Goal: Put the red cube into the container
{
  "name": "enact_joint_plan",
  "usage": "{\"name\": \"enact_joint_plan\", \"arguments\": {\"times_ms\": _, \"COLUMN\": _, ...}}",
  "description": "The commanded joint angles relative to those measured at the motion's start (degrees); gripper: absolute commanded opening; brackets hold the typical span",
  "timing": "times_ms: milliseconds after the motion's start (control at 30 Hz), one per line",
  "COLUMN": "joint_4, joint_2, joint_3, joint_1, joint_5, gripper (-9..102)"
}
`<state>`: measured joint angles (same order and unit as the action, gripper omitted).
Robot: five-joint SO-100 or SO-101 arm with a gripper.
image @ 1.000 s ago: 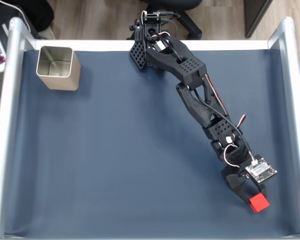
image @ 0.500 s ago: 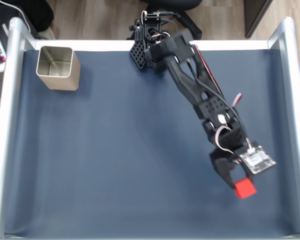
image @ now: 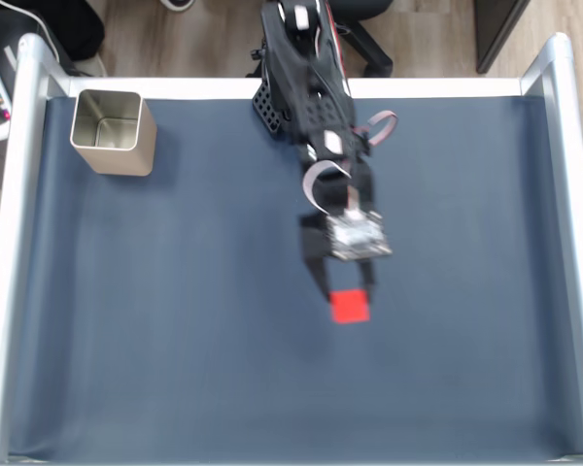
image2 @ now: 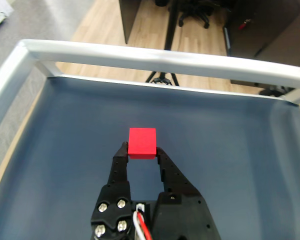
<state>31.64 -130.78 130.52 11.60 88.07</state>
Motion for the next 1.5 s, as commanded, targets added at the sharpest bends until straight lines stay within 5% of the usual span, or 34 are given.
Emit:
{"name": "enact_joint_plan", "arguments": {"times_ms": 0, "joint_4": 2.29, "joint_2": -9.14, "joint_3": 2.99, "joint_1": -6.24, "joint_5": 1.67, "gripper": 0}}
{"name": "enact_joint_plan", "arguments": {"times_ms": 733, "joint_4": 13.18, "joint_2": -32.43, "joint_3": 11.78, "joint_1": -63.19, "joint_5": 14.06, "gripper": 0}}
{"name": "enact_joint_plan", "arguments": {"times_ms": 1167, "joint_4": 12.13, "joint_2": -34.98, "joint_3": 15.21, "joint_1": -81.47, "joint_5": 16.08, "gripper": 0}}
{"name": "enact_joint_plan", "arguments": {"times_ms": 1467, "joint_4": 2.37, "joint_2": -30.85, "joint_3": 19.34, "joint_1": -87.71, "joint_5": 14.24, "gripper": 0}}
